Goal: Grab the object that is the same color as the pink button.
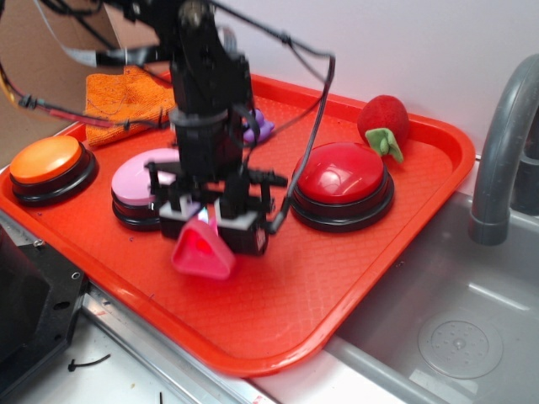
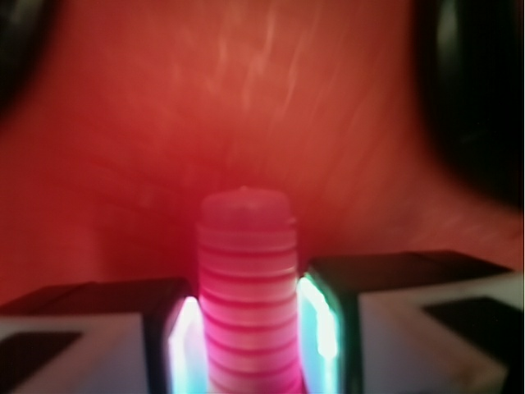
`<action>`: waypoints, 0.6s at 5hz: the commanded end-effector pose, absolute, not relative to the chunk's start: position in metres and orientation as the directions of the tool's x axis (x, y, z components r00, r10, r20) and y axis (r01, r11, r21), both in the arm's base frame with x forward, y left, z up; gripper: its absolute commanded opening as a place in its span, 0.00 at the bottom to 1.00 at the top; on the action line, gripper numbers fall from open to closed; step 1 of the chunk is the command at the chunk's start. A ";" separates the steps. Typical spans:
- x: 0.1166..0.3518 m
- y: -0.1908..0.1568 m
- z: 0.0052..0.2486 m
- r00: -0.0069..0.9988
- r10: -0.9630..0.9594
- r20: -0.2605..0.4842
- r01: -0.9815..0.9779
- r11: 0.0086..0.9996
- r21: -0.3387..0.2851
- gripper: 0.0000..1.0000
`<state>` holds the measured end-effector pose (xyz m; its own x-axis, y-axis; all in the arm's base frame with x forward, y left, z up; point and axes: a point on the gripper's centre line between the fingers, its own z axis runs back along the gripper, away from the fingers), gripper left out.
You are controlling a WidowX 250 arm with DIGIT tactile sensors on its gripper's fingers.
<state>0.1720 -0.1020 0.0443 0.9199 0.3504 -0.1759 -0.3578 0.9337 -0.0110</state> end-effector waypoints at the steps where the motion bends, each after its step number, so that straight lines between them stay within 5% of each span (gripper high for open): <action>1: 0.195 -0.073 0.154 0.981 0.194 0.028 -0.190 0.976 -0.107 0.00; 3: 0.188 -0.044 0.243 0.942 0.312 0.121 -0.285 0.938 -0.198 0.00</action>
<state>0.1937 -0.0479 0.2298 0.9512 0.3007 0.0693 -0.2854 0.9426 -0.1732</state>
